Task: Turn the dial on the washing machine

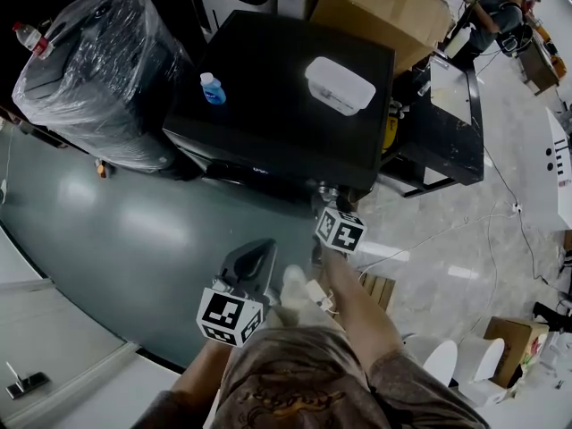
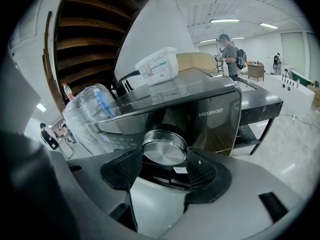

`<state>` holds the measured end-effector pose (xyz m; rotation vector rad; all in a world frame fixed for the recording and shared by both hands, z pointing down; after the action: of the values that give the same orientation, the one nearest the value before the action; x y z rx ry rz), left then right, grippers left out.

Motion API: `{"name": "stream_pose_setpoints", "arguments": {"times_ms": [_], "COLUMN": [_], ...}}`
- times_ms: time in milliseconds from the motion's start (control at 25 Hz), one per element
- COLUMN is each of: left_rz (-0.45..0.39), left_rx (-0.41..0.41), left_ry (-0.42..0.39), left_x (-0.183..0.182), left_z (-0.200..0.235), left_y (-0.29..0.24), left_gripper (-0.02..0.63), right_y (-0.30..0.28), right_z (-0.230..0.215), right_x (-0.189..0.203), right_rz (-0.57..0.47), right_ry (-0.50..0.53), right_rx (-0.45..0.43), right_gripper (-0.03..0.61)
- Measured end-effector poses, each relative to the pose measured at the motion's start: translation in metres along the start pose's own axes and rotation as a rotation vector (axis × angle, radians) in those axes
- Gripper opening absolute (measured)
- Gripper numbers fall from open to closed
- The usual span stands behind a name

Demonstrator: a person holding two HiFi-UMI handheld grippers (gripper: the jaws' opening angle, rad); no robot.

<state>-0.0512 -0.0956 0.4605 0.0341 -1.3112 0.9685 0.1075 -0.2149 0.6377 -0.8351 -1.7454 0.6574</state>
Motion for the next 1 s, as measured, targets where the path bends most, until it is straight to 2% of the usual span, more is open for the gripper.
{"name": "stream_pose_setpoints", "arguments": {"times_ms": [240, 1000], "left_rz": [0.004, 0.017], "left_rx": [0.002, 0.006], "left_ry": [0.007, 0.013], "left_x": [0.0024, 0.0073], "left_z": [0.002, -0.0027], "left_y": [-0.0009, -0.0024], "left_gripper": [-0.002, -0.002], "right_y": [-0.0007, 0.0004], "right_z": [0.0005, -0.0031], "right_x": [0.0006, -0.0028], "right_rz": [-0.012, -0.068], "right_ry": [-0.063, -0.387], "right_rx": [-0.067, -0.33], "right_gripper": [0.267, 0.267]}}
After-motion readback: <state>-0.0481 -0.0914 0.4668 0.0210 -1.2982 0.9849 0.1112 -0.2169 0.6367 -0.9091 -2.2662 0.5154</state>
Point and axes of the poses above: the fingertips, and each gripper's own axes: y backward along the fingers, z to its left, x out of its underside, the point moved 1 cm from there along y, backward along the fingers, and after that the axes turned 10 degrees about z, right-handed, at the moved point
